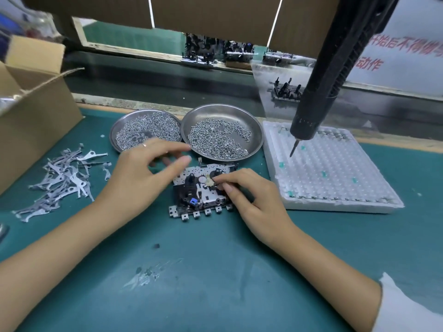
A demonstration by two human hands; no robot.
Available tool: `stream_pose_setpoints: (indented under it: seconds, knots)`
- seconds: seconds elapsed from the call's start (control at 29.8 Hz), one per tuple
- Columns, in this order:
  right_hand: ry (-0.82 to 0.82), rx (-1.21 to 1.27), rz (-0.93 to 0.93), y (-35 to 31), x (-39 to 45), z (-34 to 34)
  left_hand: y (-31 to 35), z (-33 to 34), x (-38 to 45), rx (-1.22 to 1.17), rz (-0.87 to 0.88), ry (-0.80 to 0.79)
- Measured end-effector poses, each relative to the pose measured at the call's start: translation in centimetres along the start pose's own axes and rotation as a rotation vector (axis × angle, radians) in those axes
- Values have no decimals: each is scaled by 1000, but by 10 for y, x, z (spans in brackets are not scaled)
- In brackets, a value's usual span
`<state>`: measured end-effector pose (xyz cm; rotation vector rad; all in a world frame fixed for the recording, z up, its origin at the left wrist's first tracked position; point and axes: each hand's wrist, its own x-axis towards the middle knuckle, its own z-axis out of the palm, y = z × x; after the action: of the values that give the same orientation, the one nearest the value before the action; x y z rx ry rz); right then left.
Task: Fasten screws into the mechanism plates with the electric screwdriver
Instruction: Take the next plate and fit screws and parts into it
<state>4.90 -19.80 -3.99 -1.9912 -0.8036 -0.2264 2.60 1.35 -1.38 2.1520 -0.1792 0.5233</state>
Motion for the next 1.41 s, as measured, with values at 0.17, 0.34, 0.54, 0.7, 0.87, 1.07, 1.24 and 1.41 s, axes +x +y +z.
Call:
stream_pose_setpoints:
  seconds: [0.17,0.34,0.54,0.7,0.87,1.07,1.24,1.41]
  knots:
    - [14,6,11,-1,-3,0,-37,-20,44,508,-160,-4]
    - [10,19,14,-3,-5,-2,-45,-13,59,593,-285,-122]
    - [24,18,0,-4,-3,-5,-37,-8,53,593,-280,69]
    - [24,22,-13,-4,-2,-5,-35,-8,47,543,-210,146]
    - [40,-8,-54,-4,-2,-4,-38,-9,45,494,-137,200]
    - [-56,-126,-144,-15,19,4,-37,-5,41,386,-71,278]
    - [41,-4,-39,-27,58,12,-19,1,40,-87,-153,363]
    - [92,-169,167,-15,85,7,-10,8,33,-111,-49,335]
